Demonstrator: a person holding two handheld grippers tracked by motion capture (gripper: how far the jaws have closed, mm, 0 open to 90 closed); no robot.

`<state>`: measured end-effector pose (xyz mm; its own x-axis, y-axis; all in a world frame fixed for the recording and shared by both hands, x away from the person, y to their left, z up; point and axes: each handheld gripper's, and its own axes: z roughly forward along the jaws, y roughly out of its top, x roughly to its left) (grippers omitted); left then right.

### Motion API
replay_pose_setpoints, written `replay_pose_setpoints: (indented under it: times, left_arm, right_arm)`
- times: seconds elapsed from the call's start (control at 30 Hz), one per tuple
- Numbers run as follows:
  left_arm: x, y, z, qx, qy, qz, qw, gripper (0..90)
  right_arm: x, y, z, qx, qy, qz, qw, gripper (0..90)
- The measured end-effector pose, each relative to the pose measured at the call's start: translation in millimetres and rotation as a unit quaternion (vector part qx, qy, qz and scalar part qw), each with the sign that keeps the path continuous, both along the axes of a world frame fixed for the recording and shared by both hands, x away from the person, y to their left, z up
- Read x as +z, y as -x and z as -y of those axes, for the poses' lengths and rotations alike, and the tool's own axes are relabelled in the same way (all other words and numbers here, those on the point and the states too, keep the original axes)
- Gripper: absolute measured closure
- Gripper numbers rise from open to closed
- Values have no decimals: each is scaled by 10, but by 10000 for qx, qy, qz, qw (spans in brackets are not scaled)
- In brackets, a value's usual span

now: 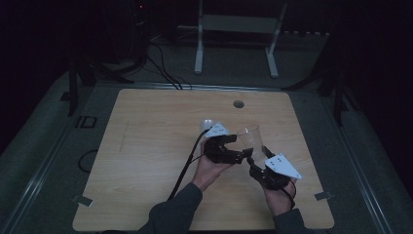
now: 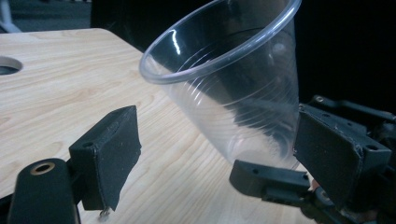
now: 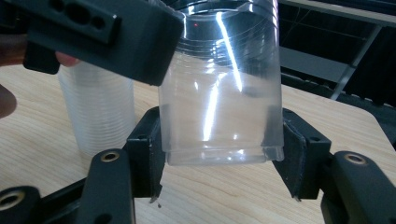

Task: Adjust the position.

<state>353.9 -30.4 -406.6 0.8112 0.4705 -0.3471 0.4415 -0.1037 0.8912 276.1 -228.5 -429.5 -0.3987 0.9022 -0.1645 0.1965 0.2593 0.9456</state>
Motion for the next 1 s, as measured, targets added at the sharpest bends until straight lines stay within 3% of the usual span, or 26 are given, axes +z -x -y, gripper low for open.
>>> replay_pose_setpoints:
  times: [0.43,1.0]
  left_arm:
    - [4,-21,38,-90,271,-138,9995,150]
    - [2,-46,52,40,574,-293,9979,169]
  right_arm:
    - [-19,23,-40,48,-53,39,10000,412]
    - [-66,33,-85,140,-43,2,9999,412]
